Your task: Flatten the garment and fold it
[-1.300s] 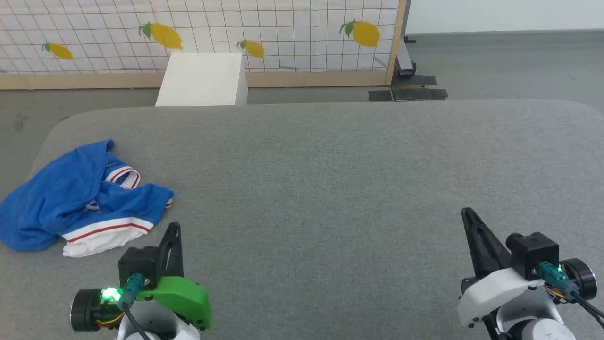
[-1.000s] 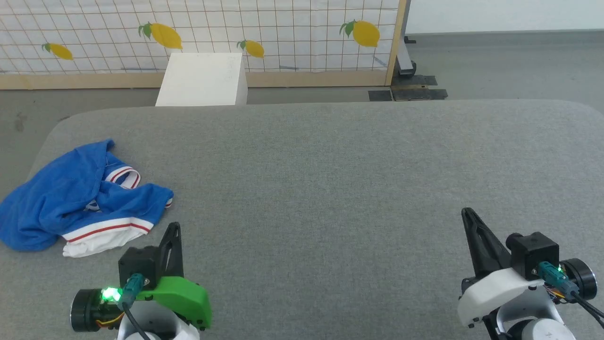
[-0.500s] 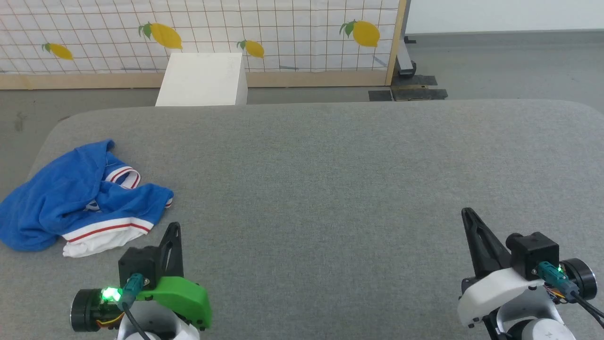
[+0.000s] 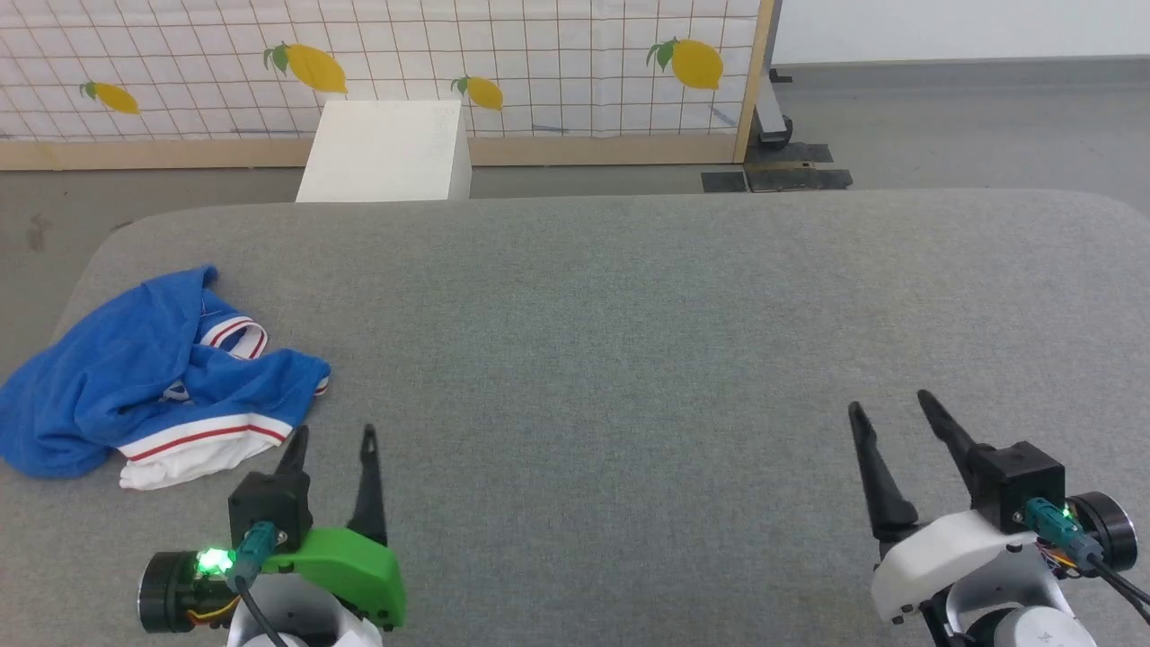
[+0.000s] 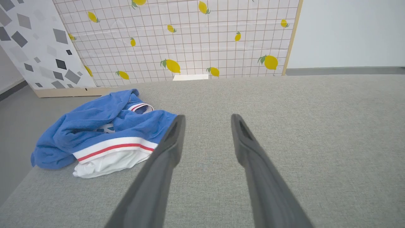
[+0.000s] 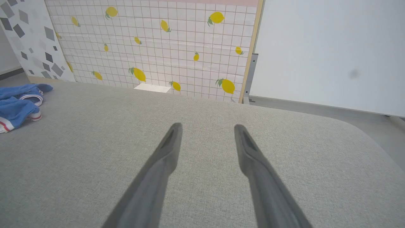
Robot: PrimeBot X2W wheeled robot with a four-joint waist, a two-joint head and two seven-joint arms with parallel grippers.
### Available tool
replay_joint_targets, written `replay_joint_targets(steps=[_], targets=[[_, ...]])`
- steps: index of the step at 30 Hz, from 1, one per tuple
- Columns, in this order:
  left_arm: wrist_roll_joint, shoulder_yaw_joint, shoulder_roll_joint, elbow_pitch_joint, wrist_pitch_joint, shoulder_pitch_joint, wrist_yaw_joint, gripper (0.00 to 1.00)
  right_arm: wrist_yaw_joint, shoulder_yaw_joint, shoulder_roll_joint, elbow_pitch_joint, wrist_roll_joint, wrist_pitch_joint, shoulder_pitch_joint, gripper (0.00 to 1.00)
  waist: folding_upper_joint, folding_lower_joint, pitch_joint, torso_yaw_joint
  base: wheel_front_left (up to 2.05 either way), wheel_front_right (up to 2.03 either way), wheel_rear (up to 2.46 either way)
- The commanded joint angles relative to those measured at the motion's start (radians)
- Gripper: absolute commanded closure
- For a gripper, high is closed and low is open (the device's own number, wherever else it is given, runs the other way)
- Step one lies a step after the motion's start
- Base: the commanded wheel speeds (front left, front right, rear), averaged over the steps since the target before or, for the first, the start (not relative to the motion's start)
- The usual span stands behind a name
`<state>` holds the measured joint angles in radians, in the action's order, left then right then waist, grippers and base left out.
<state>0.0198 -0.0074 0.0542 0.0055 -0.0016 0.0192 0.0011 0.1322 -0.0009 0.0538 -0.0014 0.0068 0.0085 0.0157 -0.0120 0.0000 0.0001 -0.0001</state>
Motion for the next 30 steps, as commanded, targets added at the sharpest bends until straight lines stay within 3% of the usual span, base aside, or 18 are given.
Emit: replay_joint_targets(steps=[1,30], targets=[[0.006,-0.004,0.0,0.008,-0.008,-0.005,-0.002,0.0,0.0,-0.003,0.0,0.007,0.002,-0.006,0.0,0.0,0.0004,0.0,0.0,0.0,0.0,0.0,0.0],[0.069,-0.046,-0.001,0.045,-0.067,-0.034,-0.019,0.0,0.0,-0.047,-0.001,0.043,0.083,-0.06,-0.003,0.0,0.0031,0.0,-0.012,-0.002,0.0,0.0,0.0]])
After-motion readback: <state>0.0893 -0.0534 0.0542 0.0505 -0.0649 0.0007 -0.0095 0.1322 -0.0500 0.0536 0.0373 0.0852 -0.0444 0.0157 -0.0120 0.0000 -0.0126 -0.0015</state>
